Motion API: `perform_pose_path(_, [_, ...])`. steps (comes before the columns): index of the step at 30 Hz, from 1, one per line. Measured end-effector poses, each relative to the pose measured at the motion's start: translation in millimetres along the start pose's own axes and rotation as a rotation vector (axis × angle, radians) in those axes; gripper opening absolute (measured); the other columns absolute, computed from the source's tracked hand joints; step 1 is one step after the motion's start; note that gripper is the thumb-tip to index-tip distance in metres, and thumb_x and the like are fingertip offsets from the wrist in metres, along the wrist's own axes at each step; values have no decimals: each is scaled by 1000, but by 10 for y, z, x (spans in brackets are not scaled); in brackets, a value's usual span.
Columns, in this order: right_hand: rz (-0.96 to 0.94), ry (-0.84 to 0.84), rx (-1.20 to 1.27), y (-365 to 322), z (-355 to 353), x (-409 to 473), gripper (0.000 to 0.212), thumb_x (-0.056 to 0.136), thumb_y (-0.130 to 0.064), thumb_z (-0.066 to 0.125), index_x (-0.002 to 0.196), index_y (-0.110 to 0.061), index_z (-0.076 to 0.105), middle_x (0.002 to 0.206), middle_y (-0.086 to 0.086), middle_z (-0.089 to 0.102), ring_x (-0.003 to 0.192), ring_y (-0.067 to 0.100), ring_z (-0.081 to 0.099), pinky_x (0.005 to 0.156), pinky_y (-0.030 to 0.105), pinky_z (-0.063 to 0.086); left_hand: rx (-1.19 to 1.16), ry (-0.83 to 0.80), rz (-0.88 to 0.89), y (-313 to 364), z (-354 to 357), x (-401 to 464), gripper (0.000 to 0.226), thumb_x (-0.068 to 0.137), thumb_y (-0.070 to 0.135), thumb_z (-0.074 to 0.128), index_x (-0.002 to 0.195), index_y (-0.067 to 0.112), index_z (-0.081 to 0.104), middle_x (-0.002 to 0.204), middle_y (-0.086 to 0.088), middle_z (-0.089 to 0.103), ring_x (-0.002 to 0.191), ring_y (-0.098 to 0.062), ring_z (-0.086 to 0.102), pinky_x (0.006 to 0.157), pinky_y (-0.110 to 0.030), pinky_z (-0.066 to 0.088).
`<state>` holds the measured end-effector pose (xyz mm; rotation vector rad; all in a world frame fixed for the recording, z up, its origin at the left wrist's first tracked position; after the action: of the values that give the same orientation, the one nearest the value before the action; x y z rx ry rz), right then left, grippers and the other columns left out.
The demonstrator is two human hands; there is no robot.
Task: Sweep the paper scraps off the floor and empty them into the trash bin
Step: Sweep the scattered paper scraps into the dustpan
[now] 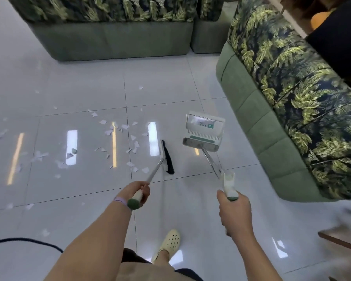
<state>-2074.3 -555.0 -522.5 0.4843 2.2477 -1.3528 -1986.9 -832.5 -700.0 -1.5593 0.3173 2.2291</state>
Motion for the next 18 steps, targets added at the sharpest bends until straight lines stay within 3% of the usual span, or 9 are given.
perform_pose_path(3, [-21,-54,-32,-185,333,42,36,89,-21,61,64,-15,35,58,8,33,46,19,28,44,25,27,-190,9,54,340,-392,-196,18,99,10,50,81,11,47,55,1,44,32,-8,40,33,-14,39])
perform_pose_path(7, [-36,-88,-60,-486,830,43,37,89,-21,61,63,-16,35,56,6,32,44,19,29,42,22,27,-277,45,104,851,-1074,-458,14,98,13,53,84,11,48,58,2,46,35,-7,43,35,-13,41])
perform_pose_path(14, [-58,-124,-31,-1038,1871,-136,37,90,-23,61,64,-16,35,52,4,33,40,17,28,43,21,25,-82,258,180,1950,-1980,-893,21,100,8,48,80,10,46,49,0,43,29,-8,39,31,-13,38])
perform_pose_path(18, [-148,-124,-95,-1278,2452,-248,39,90,-27,62,63,-15,38,56,9,34,50,19,32,48,27,28,63,410,313,2628,-2477,-1057,17,99,1,44,82,6,47,48,-4,43,28,-11,38,33,-13,37])
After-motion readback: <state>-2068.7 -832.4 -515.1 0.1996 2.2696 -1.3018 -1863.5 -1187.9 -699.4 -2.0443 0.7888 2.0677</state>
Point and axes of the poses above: each hand's wrist, its own x-axis towards the middle knuckle, its own z-axis out of the palm, y = z × x, the point moved 5 cm from there along x, towards the middle knuckle
